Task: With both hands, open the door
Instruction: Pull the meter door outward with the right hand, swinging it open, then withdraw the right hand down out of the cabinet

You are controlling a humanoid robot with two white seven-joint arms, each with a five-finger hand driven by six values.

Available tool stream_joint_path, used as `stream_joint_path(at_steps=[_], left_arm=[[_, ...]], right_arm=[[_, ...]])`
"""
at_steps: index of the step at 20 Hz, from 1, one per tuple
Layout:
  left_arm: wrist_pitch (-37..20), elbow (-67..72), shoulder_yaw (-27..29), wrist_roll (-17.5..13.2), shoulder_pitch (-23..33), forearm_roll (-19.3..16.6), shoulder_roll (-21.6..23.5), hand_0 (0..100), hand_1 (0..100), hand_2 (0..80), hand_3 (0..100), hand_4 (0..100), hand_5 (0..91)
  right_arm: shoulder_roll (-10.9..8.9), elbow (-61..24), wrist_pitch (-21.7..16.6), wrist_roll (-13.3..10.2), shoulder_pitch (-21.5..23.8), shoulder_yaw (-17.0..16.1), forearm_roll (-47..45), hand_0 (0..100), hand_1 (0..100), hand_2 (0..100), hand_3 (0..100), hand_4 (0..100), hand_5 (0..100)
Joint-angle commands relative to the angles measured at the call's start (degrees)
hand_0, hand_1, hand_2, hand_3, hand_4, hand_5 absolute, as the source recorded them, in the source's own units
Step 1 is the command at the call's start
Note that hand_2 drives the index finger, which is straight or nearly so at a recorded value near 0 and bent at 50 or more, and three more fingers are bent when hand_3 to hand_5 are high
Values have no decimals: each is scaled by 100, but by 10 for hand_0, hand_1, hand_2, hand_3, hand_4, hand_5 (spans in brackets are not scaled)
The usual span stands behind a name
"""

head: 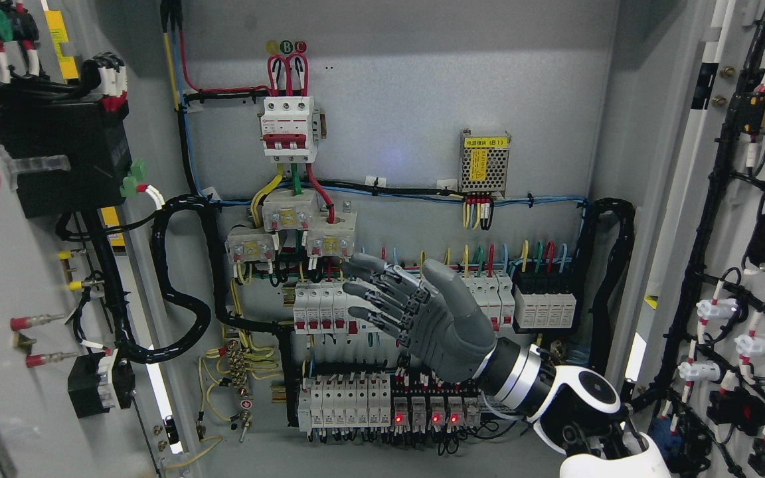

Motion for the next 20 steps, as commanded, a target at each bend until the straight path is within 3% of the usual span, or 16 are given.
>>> stream_joint_path(at_steps=[1,11,20], left_arm=[[-3,158,10,1,0,-1,62,0,0,0,0,0,0],[-3,166,10,1,0,-1,62,0,0,0,0,0,0],[-3,158,1,1,0,8,62,0,0,0,0,0,0]], right_arm=[[-150,-994,-39,-66,681,1230,-41,201,122,0,0,0,0],[-28,-1355,-66,-84,1025,2478,134,201,122,0,0,0,0],[605,-1329,-136,-101,1025,2752,671,201,122,0,0,0,0]])
